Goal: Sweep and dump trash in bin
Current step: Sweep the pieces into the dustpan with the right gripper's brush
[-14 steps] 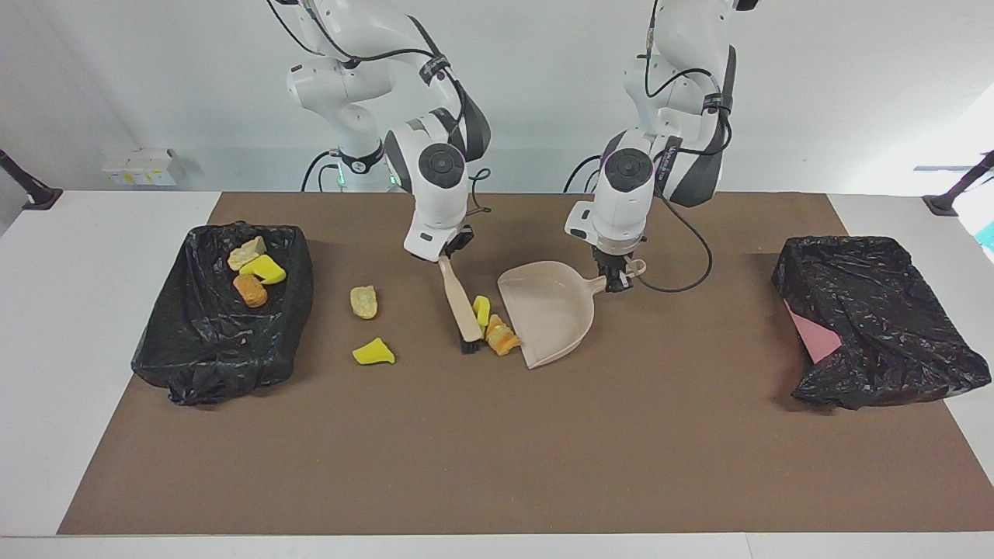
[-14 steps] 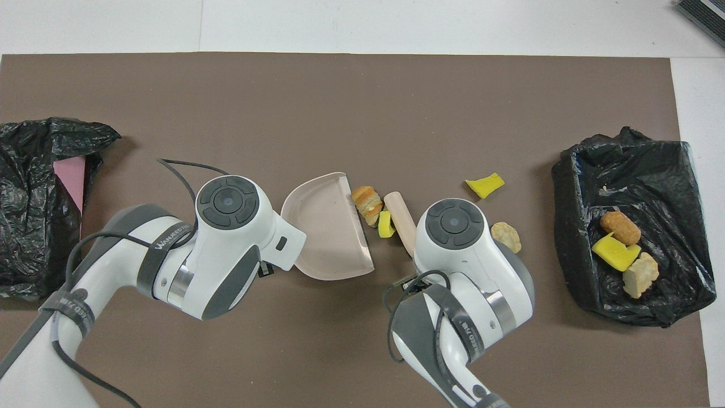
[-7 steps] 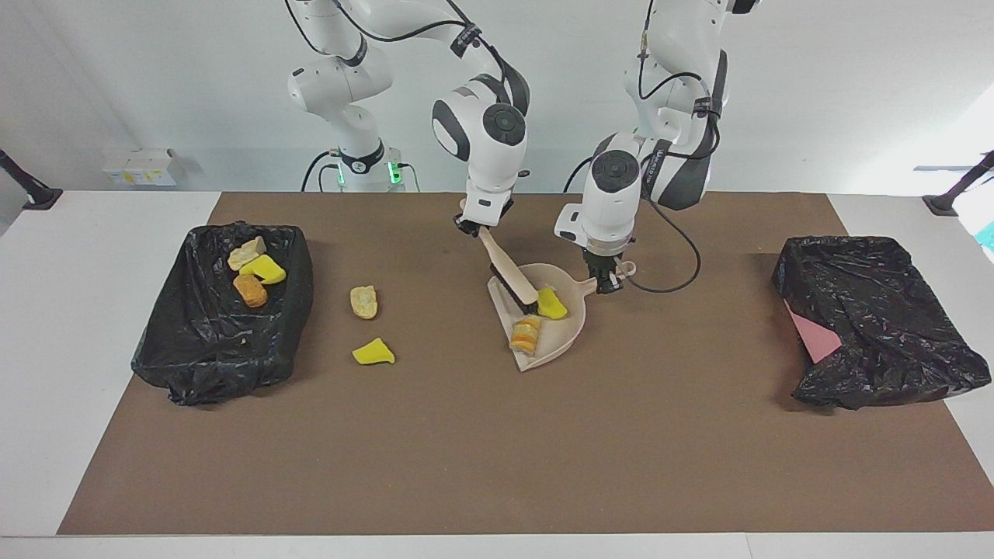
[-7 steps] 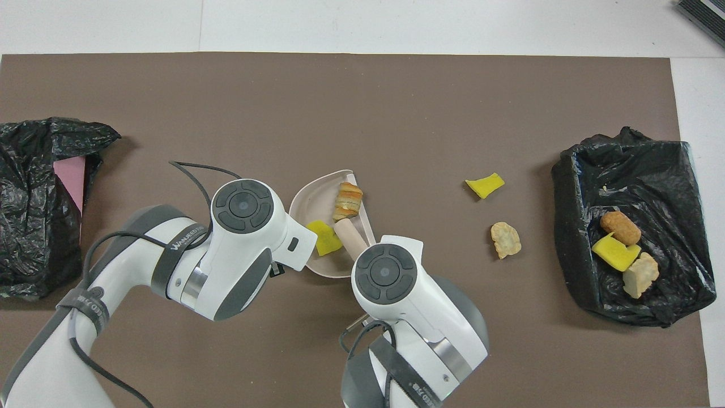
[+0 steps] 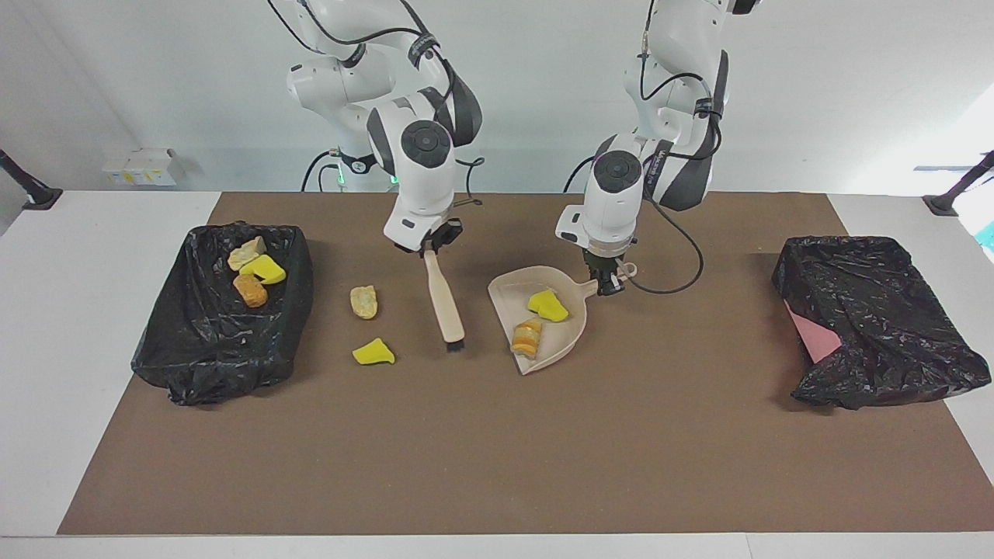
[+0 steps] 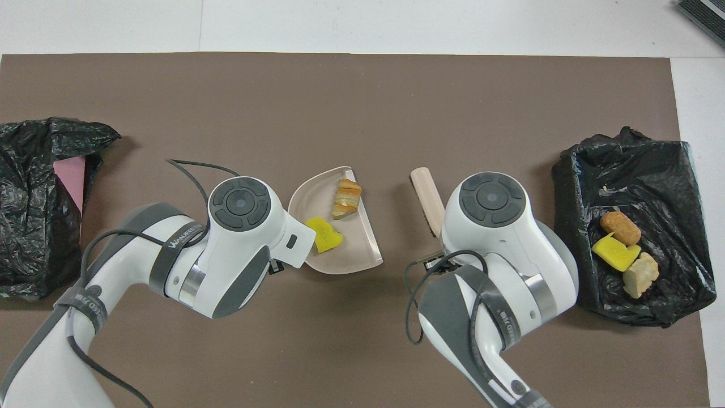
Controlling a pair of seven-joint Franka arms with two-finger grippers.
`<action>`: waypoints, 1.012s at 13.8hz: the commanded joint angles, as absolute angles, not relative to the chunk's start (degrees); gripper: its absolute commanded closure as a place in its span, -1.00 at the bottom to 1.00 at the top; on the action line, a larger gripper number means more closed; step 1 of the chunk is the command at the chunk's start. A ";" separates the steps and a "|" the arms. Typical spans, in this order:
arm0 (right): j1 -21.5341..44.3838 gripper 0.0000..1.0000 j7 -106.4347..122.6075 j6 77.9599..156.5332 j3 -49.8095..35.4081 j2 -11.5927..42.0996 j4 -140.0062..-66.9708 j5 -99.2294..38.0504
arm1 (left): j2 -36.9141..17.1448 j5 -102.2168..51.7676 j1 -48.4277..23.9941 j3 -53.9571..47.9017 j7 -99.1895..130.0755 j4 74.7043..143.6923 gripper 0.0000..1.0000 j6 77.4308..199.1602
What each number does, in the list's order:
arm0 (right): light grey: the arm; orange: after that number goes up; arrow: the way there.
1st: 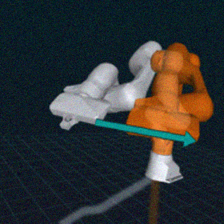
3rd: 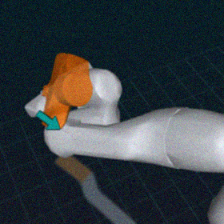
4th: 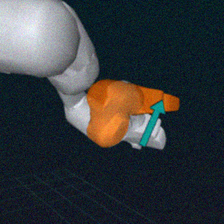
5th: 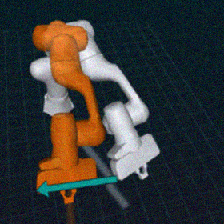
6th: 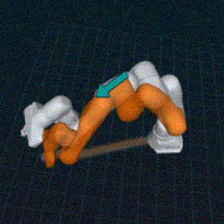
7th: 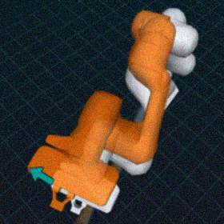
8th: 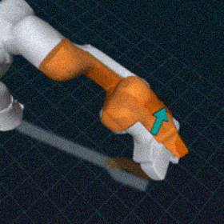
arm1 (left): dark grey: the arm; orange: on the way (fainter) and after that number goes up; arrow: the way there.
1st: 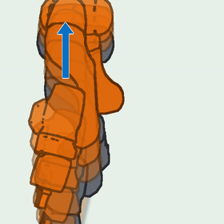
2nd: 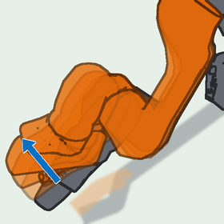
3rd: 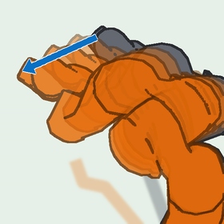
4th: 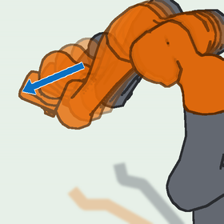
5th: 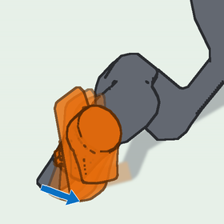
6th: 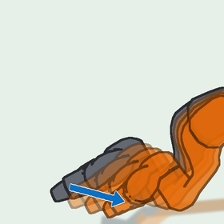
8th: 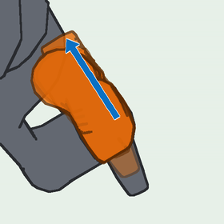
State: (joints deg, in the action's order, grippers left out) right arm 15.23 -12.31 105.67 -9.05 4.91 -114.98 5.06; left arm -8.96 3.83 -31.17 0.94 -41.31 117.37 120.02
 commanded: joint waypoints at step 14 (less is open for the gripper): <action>3.62 1.00 -21.81 105.72 -9.67 -10.89 -138.42 13.63 | -6.24 6.15 -39.90 0.70 -29.02 117.68 1.00 115.41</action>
